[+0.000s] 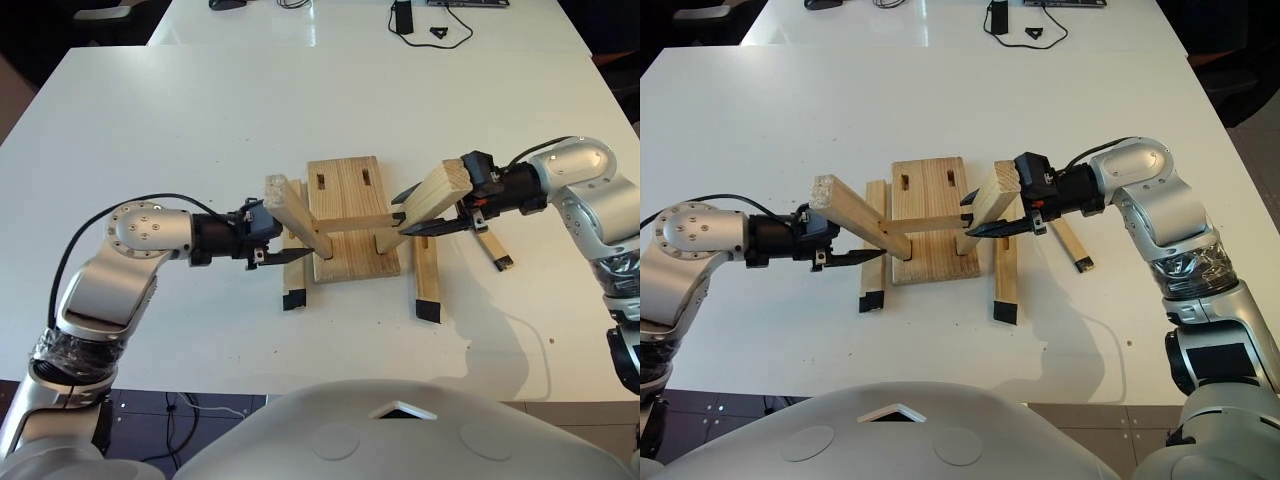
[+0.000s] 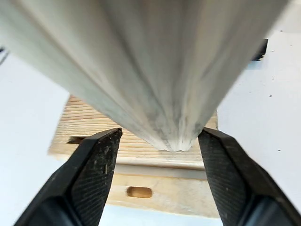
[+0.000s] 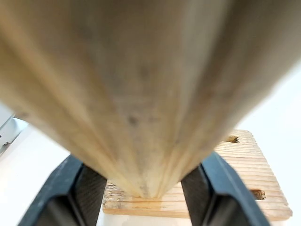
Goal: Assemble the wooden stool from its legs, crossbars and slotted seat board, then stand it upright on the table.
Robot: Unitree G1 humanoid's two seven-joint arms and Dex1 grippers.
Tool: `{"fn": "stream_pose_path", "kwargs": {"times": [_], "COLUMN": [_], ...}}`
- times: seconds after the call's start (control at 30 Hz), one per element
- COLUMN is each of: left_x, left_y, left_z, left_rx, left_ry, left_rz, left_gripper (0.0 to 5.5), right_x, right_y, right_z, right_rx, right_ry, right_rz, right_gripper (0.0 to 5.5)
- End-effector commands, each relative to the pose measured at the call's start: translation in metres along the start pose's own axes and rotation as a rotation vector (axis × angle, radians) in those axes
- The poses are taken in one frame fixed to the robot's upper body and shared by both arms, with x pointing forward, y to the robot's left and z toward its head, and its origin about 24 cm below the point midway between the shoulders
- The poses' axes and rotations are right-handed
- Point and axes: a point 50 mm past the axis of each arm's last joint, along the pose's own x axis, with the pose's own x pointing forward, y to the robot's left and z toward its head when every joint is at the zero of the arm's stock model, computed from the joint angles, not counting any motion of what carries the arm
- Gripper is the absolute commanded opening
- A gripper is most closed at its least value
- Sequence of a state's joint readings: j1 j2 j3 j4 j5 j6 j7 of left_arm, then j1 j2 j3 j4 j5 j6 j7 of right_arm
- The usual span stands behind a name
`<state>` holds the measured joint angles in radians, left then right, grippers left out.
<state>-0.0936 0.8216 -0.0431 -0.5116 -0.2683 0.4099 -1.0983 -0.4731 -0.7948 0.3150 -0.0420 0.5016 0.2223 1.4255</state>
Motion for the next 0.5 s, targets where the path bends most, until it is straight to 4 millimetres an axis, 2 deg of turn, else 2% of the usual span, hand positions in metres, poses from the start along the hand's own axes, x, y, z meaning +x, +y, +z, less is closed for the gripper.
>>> {"fn": "stream_pose_path", "kwargs": {"times": [0.03,0.23,0.33,0.4,0.5], "left_x": [-0.007,-0.007,0.002,0.009,0.019], "left_y": [-0.006,-0.036,-0.045,-0.052,-0.051], "left_z": [-0.002,-0.041,-0.057,-0.064,-0.07], "left_rx": [0.027,-0.021,-0.068,-0.105,-0.117], "left_ry": [0.009,0.143,0.138,0.118,0.09], "left_rz": [-0.001,-0.064,-0.004,0.026,0.085], "left_gripper": [3.61,3.78,3.78,3.78,3.78], "right_x": [-0.006,-0.033,-0.045,-0.045,-0.033], "right_y": [-0.001,0.003,0.003,-0.001,-0.001], "right_z": [0.004,0.0,-0.01,-0.022,-0.046], "right_rx": [-0.027,-0.016,0.008,0.043,0.105], "right_ry": [0.053,0.135,0.179,0.184,0.177], "right_rz": [-0.012,-0.034,-0.066,-0.095,-0.113], "right_gripper": [3.0,3.03,3.03,3.03,3.03]}}
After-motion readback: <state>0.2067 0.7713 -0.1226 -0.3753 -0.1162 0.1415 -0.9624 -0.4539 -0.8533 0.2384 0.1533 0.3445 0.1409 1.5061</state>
